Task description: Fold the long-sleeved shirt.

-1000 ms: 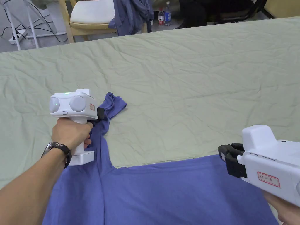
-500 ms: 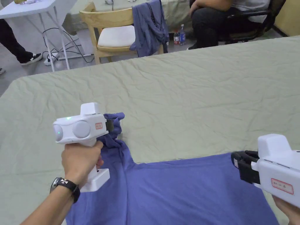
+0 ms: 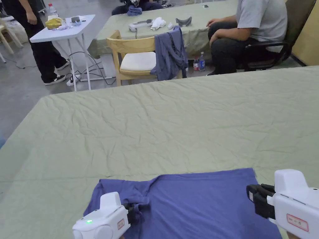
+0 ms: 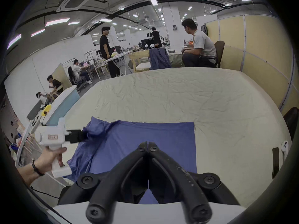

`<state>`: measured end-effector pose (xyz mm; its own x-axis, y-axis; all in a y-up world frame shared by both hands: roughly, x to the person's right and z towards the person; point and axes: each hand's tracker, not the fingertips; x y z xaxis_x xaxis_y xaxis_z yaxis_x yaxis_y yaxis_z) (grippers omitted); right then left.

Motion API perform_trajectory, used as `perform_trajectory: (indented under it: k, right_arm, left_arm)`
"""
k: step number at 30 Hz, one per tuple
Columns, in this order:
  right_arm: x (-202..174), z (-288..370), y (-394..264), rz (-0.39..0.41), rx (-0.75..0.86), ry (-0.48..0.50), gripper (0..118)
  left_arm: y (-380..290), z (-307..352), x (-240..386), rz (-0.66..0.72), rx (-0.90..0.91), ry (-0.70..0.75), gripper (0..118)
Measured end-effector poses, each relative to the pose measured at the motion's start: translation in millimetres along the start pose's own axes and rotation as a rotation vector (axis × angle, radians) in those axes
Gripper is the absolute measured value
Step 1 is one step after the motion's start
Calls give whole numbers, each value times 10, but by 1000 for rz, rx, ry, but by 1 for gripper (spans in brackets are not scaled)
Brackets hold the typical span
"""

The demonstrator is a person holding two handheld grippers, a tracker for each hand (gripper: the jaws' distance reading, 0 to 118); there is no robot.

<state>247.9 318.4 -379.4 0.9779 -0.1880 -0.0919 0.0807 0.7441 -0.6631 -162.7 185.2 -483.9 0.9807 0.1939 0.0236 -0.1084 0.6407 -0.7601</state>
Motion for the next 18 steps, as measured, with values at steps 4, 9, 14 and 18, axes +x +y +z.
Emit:
perform_trajectory:
  k: [4, 9, 14, 18]
  right_arm:
    - [17, 36, -29, -4, -6, -7, 0]
    - [42, 75, -85, -14, -18, -17, 0]
    - [18, 188, -152, -14, -20, -23, 0]
    - [-18, 352, -221, 3, 13, -46, 0]
  left_arm:
    - [-112, -136, -82, 4, -21, 13, 24]
    - [-126, -18, -113, 33, -74, -21, 70]
    - [-131, 578, -36, -171, 84, 77, 71]
    - [-132, 1127, 46, -187, 114, 116, 71]
